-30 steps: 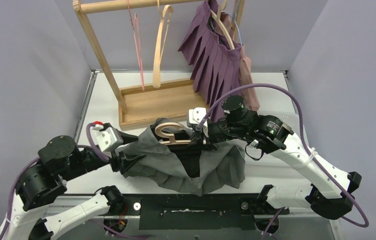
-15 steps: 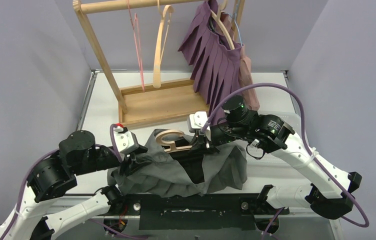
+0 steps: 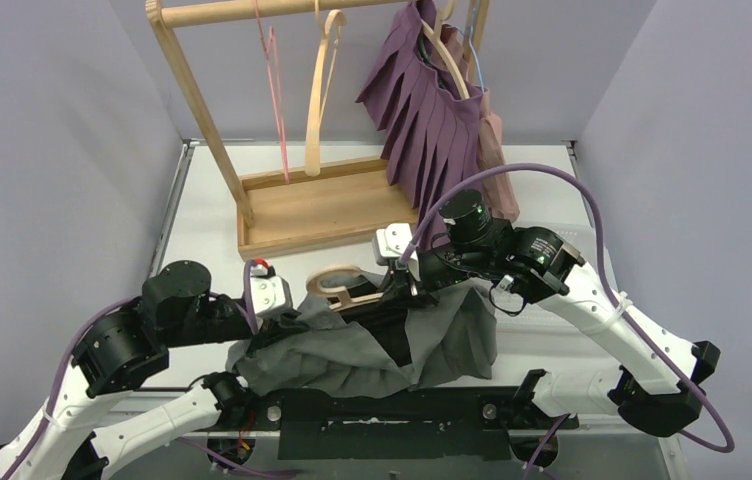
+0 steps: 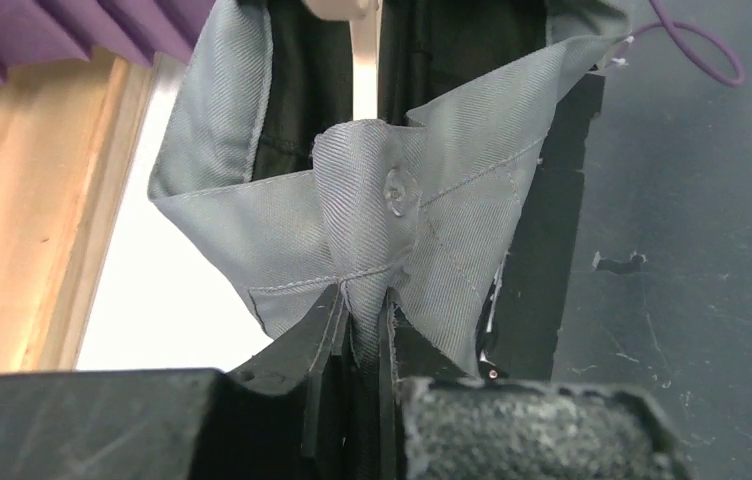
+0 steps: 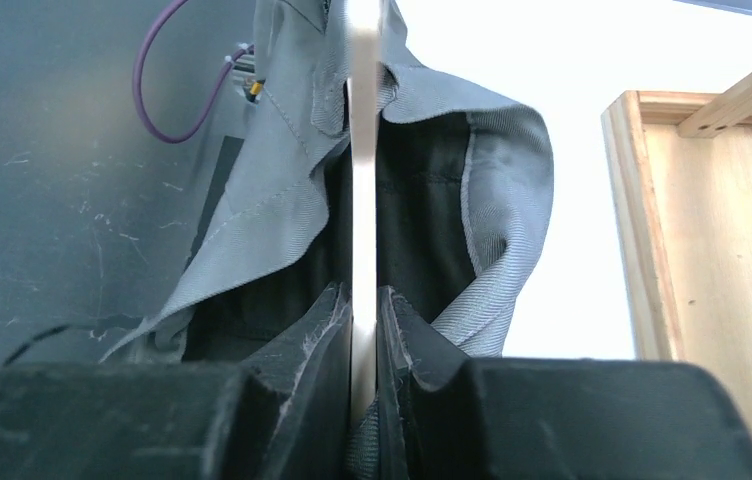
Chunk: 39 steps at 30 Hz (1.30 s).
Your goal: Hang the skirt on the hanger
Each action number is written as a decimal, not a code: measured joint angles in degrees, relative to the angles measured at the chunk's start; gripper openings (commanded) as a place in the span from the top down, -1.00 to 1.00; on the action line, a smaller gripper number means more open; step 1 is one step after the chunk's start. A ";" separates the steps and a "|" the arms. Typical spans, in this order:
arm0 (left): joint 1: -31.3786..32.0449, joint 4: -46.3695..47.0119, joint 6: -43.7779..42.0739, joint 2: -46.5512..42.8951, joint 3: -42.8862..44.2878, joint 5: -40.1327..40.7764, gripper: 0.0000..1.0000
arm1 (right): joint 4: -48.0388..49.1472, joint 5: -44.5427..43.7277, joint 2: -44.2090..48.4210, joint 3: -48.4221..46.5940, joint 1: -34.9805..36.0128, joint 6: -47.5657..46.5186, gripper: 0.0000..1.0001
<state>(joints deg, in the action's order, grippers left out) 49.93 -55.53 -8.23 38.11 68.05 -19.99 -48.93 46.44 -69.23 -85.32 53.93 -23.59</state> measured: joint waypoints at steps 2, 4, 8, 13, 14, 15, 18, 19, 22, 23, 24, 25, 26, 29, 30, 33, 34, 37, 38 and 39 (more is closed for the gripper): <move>0.33 -0.04 -1.33 0.00 -0.48 -1.36 1.00 | -0.33 0.11 0.00 0.02 -0.22 -0.17 0.97; 0.33 0.17 -1.79 -0.04 -0.83 -1.14 1.00 | -0.44 -0.17 0.02 0.04 -0.22 0.02 0.49; 0.37 0.24 -1.81 -0.96 -1.99 3.21 1.00 | 4.33 -2.80 1.31 2.23 -0.22 2.73 -0.53; 0.33 -0.98 -1.16 -4.09 -3.76 13.68 1.00 | 11.91 -9.64 6.91 6.60 -0.22 5.60 -0.61; 0.33 -1.29 -1.05 -4.68 -3.76 15.43 1.00 | 13.42 -10.84 8.13 7.37 -0.22 6.10 -0.61; 0.33 -1.46 -1.01 -5.14 -3.76 17.20 1.00 | 14.56 -11.76 9.07 7.96 -0.22 6.34 -0.62; 0.33 -1.92 -1.07 -5.29 -3.72 22.45 1.00 | 18.38 -14.29 11.80 9.64 -0.22 6.99 -0.62; 0.33 -2.25 -1.14 -5.07 -3.72 24.44 1.00 | 19.41 -14.88 12.31 9.90 -0.22 7.19 -0.61; 0.33 -3.41 -1.16 -4.57 -3.74 30.71 1.00 | 21.81 -16.46 12.90 10.49 -0.22 7.72 -0.62; 0.33 -3.78 -1.09 -4.50 -3.74 33.03 1.00 | 22.62 -16.96 12.94 10.80 -0.22 7.85 -0.62; 0.33 -4.13 -0.98 -4.50 -3.74 35.21 1.00 | 23.32 -17.44 12.94 11.21 -0.22 8.02 -0.62; 0.33 -4.48 -0.87 -4.52 -3.74 37.44 1.00 | 23.87 -17.86 12.94 11.69 -0.22 8.20 -0.62; 0.33 -4.76 -0.74 -4.57 -3.74 39.47 1.00 | 24.30 -18.21 12.94 12.22 -0.22 8.35 -0.63; 0.33 -5.35 -0.15 -4.63 -3.74 44.35 1.00 | 25.00 -19.19 12.94 13.25 -0.22 9.05 -0.62; 0.33 -5.55 0.07 -4.63 -3.74 45.70 1.00 | 25.29 -19.41 12.94 13.44 -0.22 9.27 -0.62; 0.33 -6.08 0.46 -4.44 -3.74 49.27 1.00 | 26.14 -20.09 12.94 13.49 -0.22 9.57 -0.63; 0.33 -6.21 0.57 -4.26 -3.74 50.18 1.00 | 26.40 -20.17 12.94 13.49 -0.22 9.73 -0.63; 0.33 -6.45 1.53 -3.08 -3.74 54.53 1.00 | 27.19 -20.55 12.87 13.57 -0.22 10.16 -0.63; 0.33 -6.43 1.95 -2.54 -3.74 56.30 1.00 | 27.45 -20.59 12.83 13.62 -0.22 10.29 -0.63; 0.33 -6.40 2.32 -1.99 -3.72 58.05 1.00 | 27.82 -20.63 12.79 13.75 -0.22 10.62 -0.63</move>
<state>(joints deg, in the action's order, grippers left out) 50.26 -61.93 -5.91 36.12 64.34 38.06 -21.10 25.80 -56.45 -71.57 53.71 -12.97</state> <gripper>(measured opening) 0.092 0.814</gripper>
